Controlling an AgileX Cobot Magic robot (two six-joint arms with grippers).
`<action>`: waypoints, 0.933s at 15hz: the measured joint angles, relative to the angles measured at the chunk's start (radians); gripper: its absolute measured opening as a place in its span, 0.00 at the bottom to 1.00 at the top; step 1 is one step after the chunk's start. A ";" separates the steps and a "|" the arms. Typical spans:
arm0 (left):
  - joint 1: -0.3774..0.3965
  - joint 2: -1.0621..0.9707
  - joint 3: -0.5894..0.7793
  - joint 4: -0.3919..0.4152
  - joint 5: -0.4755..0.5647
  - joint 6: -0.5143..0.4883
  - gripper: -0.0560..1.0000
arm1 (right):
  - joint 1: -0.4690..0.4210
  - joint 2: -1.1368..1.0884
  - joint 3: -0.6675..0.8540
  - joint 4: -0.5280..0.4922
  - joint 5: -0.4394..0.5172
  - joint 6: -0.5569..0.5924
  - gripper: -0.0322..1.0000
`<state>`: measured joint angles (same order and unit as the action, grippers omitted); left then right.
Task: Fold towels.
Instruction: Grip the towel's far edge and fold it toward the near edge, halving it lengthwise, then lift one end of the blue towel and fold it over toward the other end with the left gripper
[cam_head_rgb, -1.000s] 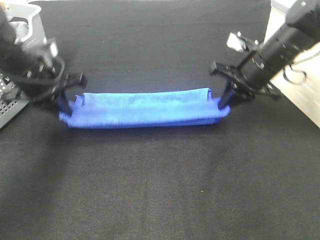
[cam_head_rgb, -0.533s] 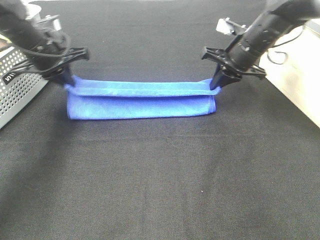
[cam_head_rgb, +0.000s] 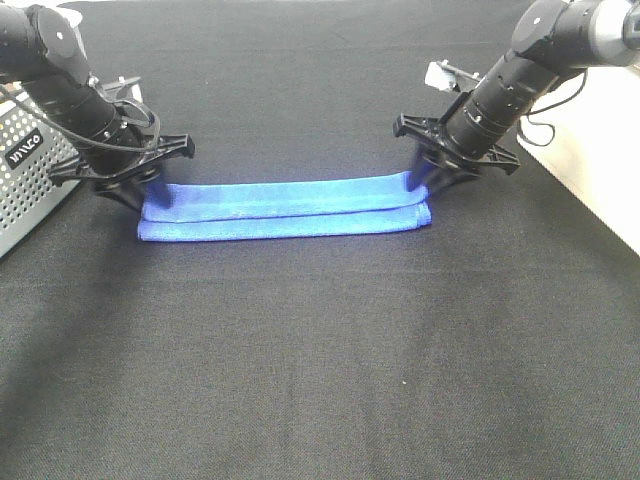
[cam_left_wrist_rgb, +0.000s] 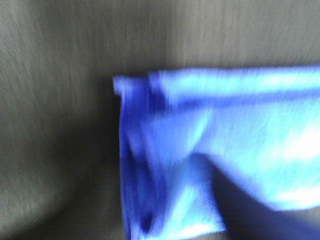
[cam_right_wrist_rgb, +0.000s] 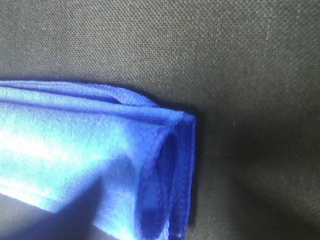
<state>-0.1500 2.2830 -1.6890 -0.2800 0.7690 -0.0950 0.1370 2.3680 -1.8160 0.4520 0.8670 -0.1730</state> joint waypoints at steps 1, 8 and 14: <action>0.000 0.001 0.000 0.003 -0.003 0.000 0.77 | 0.000 0.000 0.000 0.004 0.019 0.001 0.85; 0.000 0.041 -0.001 -0.024 0.007 0.000 0.85 | 0.000 -0.003 -0.001 0.006 0.069 0.025 0.97; -0.001 0.066 -0.010 -0.099 -0.007 -0.022 0.18 | 0.000 -0.003 -0.001 0.006 0.069 0.025 0.97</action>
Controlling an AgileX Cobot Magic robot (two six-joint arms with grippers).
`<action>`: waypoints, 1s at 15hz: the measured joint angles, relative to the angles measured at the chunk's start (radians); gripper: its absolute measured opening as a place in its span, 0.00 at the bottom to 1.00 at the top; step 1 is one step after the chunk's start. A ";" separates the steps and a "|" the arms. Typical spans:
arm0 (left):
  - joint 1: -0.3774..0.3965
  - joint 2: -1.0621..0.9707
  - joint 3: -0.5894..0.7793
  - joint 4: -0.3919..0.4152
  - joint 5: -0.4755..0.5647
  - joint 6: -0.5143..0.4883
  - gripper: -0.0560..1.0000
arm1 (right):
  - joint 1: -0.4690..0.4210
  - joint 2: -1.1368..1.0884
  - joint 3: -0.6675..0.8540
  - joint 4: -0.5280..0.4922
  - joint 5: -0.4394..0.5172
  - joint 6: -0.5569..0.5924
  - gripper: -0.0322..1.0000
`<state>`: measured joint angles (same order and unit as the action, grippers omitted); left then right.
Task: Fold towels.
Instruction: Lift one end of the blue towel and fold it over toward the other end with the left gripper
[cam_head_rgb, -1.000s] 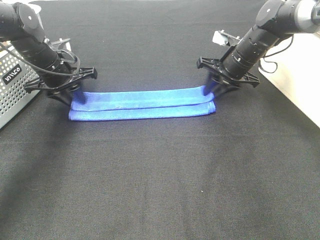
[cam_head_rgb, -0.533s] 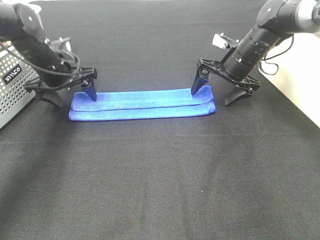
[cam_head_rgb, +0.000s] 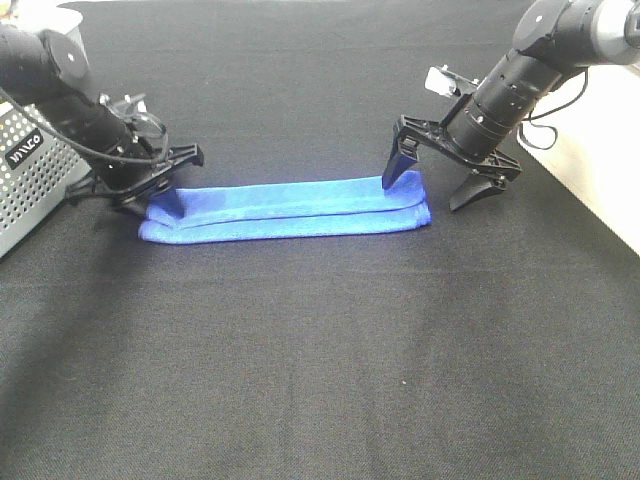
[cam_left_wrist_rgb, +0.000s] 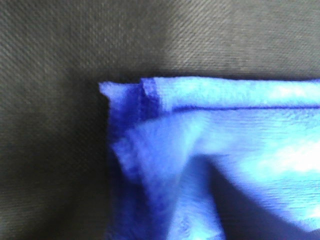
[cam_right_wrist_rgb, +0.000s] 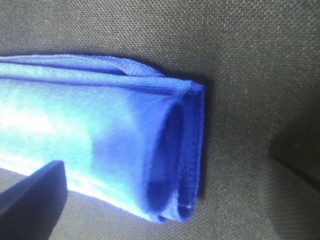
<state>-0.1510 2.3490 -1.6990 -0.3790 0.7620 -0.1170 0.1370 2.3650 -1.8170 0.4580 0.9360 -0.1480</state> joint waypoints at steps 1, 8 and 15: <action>0.000 0.000 0.000 0.004 0.001 -0.001 0.12 | 0.000 0.000 0.000 0.000 0.000 0.000 0.97; -0.009 -0.097 -0.224 0.348 0.338 -0.106 0.12 | 0.000 -0.012 0.000 -0.001 0.057 0.012 0.97; -0.201 -0.093 -0.350 0.225 0.374 -0.152 0.12 | 0.000 -0.101 -0.002 -0.006 0.063 0.045 0.97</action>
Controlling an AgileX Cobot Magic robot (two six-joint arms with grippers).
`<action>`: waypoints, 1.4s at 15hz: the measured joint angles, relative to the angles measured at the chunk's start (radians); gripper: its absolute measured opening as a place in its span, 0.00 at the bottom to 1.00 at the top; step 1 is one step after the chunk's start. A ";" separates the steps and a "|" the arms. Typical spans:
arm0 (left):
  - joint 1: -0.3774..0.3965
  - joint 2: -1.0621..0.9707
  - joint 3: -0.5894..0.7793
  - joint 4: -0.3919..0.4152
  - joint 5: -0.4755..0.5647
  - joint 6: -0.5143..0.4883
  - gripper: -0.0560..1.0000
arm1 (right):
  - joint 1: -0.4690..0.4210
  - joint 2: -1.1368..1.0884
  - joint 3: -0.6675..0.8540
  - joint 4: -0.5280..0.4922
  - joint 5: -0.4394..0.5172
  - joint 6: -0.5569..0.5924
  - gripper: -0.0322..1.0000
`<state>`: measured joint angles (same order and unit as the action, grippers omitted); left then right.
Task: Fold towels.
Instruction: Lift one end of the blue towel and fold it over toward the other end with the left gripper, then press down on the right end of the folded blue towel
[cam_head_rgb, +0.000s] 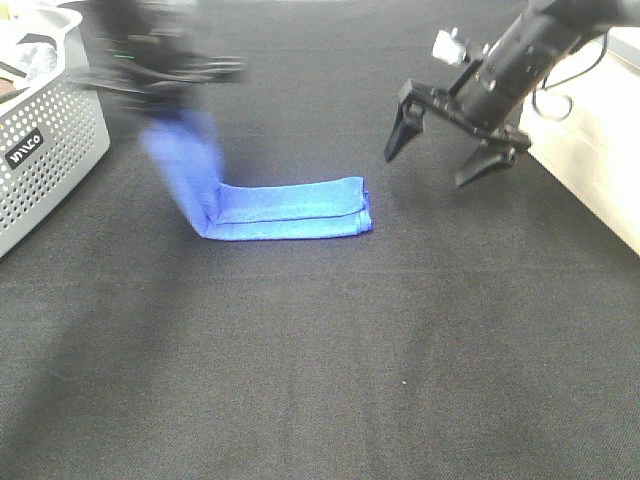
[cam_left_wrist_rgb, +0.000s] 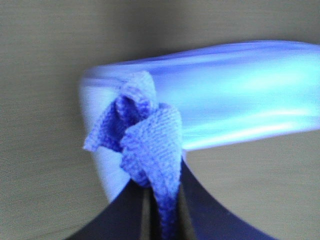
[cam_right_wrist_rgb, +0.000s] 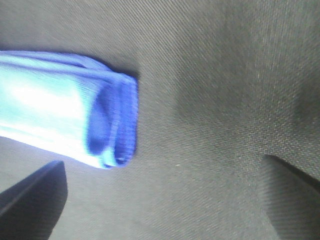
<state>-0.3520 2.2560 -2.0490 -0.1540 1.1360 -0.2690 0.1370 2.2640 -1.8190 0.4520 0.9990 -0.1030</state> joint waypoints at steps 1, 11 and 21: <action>-0.047 0.021 0.000 -0.071 -0.058 -0.017 0.12 | 0.000 -0.015 0.000 -0.006 0.011 0.007 0.97; -0.156 0.134 0.000 -0.333 -0.428 -0.064 0.75 | 0.000 -0.059 0.000 -0.117 0.093 0.071 0.97; 0.129 0.014 0.000 -0.164 -0.213 0.137 0.75 | 0.183 -0.047 -0.002 0.468 -0.013 -0.248 0.96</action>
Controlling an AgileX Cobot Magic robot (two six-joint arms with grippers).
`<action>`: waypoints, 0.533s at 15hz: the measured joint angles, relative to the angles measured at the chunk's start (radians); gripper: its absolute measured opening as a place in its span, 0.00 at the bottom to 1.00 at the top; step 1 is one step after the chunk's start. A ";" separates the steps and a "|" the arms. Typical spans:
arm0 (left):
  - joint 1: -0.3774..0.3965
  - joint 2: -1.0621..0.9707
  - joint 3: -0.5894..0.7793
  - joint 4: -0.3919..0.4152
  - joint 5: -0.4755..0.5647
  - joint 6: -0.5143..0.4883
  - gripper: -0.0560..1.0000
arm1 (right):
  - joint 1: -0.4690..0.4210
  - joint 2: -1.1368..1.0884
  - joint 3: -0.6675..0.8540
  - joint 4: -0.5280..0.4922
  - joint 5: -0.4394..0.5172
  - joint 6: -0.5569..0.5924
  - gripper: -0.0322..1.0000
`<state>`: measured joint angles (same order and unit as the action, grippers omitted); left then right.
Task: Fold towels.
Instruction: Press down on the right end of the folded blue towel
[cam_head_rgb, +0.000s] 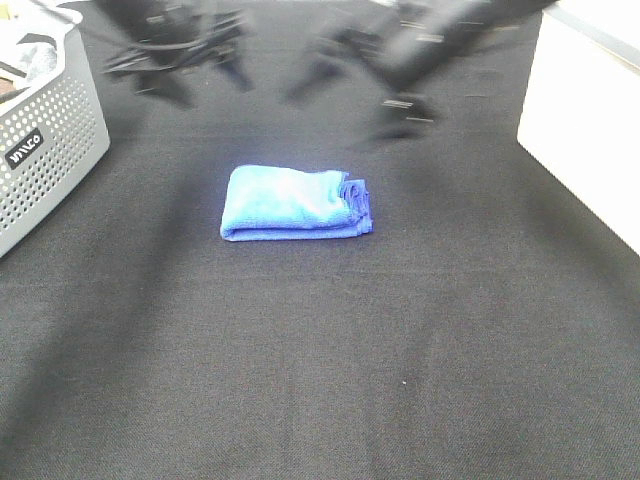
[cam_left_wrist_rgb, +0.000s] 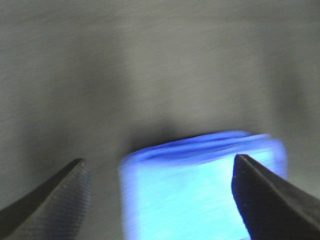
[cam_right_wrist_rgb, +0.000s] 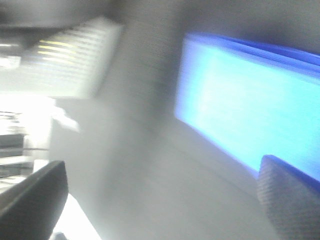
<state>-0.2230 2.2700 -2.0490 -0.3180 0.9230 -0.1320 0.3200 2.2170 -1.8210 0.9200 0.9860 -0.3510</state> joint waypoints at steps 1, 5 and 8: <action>0.008 0.000 0.000 0.021 0.019 0.000 0.75 | 0.019 0.026 -0.001 0.052 -0.019 -0.022 0.96; 0.012 0.000 0.000 0.073 0.041 0.000 0.75 | 0.017 0.161 -0.001 0.116 -0.025 -0.058 0.96; 0.012 0.000 0.000 0.073 0.042 0.000 0.75 | -0.005 0.181 -0.001 0.043 -0.035 -0.039 0.96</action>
<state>-0.2110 2.2700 -2.0490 -0.2450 0.9650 -0.1320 0.3150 2.3980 -1.8220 0.9630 0.9510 -0.3900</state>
